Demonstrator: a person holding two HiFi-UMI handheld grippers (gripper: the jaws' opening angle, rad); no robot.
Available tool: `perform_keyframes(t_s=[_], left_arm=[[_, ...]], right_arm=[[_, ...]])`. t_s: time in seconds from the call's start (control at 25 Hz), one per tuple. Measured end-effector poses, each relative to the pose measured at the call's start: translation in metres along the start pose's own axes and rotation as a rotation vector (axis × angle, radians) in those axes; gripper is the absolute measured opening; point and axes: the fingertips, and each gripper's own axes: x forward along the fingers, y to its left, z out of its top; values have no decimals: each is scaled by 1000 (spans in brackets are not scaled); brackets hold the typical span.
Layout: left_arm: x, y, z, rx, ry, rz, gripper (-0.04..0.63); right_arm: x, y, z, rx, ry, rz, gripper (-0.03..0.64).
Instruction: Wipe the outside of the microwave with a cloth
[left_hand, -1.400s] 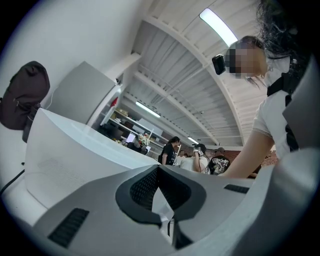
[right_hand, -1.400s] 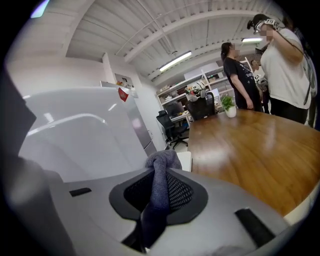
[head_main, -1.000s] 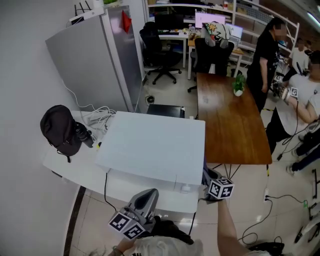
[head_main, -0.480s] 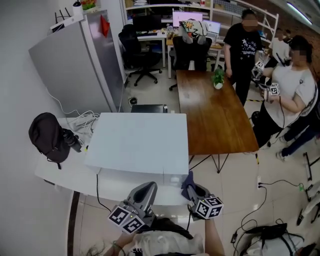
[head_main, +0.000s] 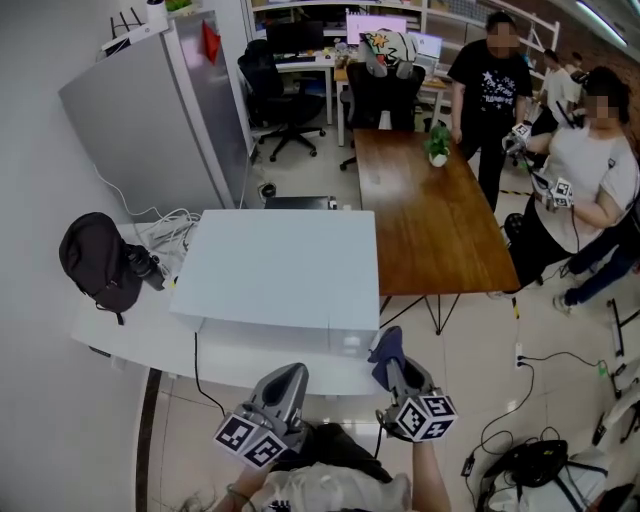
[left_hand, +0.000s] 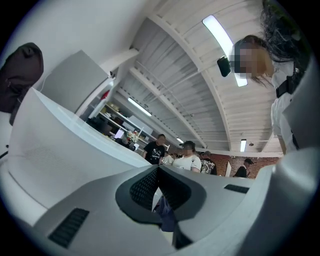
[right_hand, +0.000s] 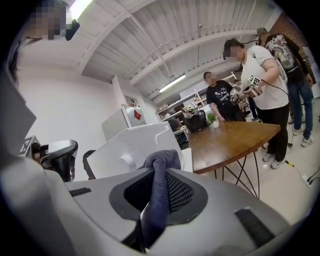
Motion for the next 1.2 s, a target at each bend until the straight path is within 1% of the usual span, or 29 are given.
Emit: perform_keyframes(t_s=[0.16,0.28,0.48,0.6,0.72,0.84,1.0,1.04,1.12,1.2], left_arm=[[-22,2,-2,-9,-4,25,-14],[-31,2,3,-2,-20,27,-14],[-54,-4,11,2,-23,-5,-14],[-81,-7,19,10,-23,-34,-14],[-122,-10,29,26,-34,-71,-14],[-176,-15,36,28,-51,-121,-14],[-265,-20,41,-57,-77,-163,-14],[-283,-21,38,-67,-73,-168,-14],[-313,-24,30,-57,-45,-164,-14],[-339,-31,29,-52,-27,-160,-14]], right_arm=[[-24,16,-1,2,-20,-11,77],[-42,26,-6,15,-18,-17,77],[-66,51,-14,24,-7,-14,77],[-79,79,-12,13,-36,-10,77],[-99,117,-15,-4,-83,-21,77],[-127,163,-34,-23,-128,-56,77],[-171,227,-84,-76,-158,-116,77],[-180,239,-95,-99,-156,-134,77],[-198,262,-112,-123,-152,-166,77],[-220,291,-122,-110,-154,-172,77]])
